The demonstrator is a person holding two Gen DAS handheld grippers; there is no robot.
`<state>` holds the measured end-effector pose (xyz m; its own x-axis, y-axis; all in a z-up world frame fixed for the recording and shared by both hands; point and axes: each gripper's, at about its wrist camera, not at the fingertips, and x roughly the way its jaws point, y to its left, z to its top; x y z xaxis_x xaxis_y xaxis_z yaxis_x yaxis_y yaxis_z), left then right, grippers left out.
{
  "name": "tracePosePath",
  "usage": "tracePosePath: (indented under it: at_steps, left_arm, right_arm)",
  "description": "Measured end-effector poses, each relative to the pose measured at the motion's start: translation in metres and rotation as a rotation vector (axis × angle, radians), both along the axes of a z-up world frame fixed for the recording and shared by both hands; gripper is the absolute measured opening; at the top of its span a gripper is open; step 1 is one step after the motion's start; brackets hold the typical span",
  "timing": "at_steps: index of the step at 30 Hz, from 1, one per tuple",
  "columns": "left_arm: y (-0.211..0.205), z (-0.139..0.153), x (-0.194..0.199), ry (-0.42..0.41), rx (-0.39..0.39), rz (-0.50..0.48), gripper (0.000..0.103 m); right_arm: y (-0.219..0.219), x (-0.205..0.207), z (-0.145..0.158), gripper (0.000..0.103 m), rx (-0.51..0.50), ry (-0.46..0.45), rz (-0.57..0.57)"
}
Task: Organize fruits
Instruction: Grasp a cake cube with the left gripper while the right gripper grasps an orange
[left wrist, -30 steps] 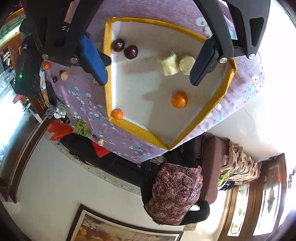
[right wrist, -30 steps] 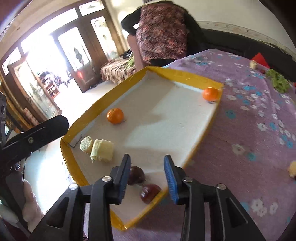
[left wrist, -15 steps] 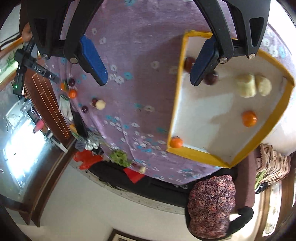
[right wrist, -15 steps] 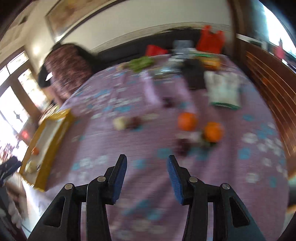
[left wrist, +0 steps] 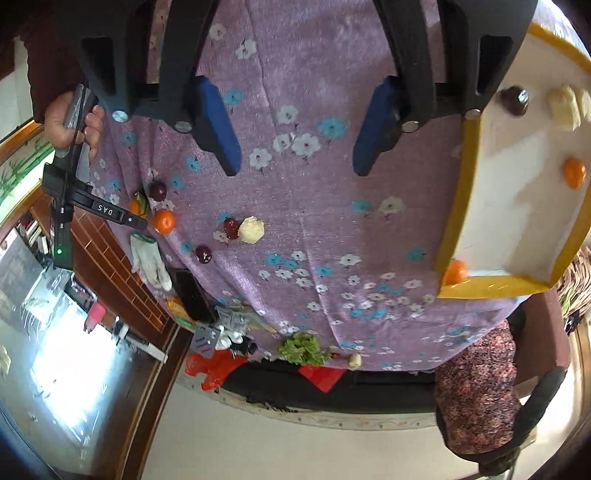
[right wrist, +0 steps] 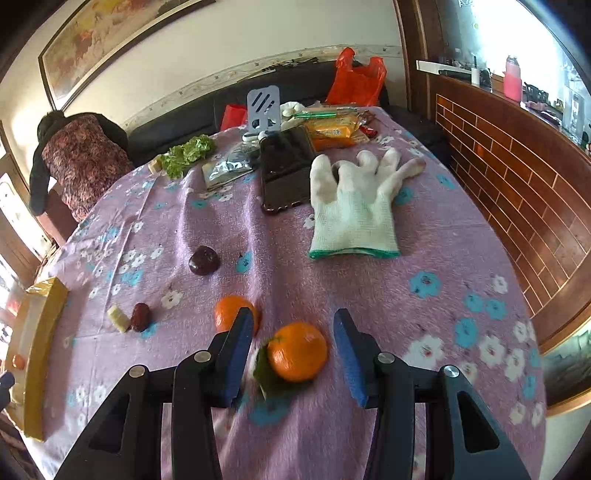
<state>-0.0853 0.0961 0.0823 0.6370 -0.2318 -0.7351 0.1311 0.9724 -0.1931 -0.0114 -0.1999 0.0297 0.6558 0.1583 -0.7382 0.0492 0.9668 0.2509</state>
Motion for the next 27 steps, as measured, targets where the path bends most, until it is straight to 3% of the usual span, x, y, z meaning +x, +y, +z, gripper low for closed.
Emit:
tracePosePath:
  at_steps: [5,9,18,22,24,27]
  left_arm:
    - [-0.031,-0.018,0.051,0.007,-0.001,-0.082,0.060]
    - [-0.053,-0.042,0.093,0.057,-0.030,-0.128,0.060]
    - [-0.079,-0.071,0.137,0.095,-0.051,-0.178,0.059]
    - [-0.084,-0.075,0.138,0.100,-0.060,-0.198,0.045]
    - [-0.083,-0.074,0.137,0.099,-0.071,-0.197,0.029]
    - [-0.082,-0.072,0.133,0.094,-0.054,-0.177,0.029]
  right_arm:
    - [-0.003,0.004,-0.013,0.049,0.018,0.013,0.002]
    - [-0.007,0.006,-0.017,0.041,0.042,0.015,-0.005]
    - [-0.006,0.010,-0.022,0.042,0.052,0.034,0.000]
    - [-0.006,0.012,-0.023,0.042,0.057,0.039,0.000]
    - [-0.007,0.013,-0.024,0.041,0.069,0.043,0.000]
    - [-0.005,0.012,-0.023,0.040,0.057,0.044,0.004]
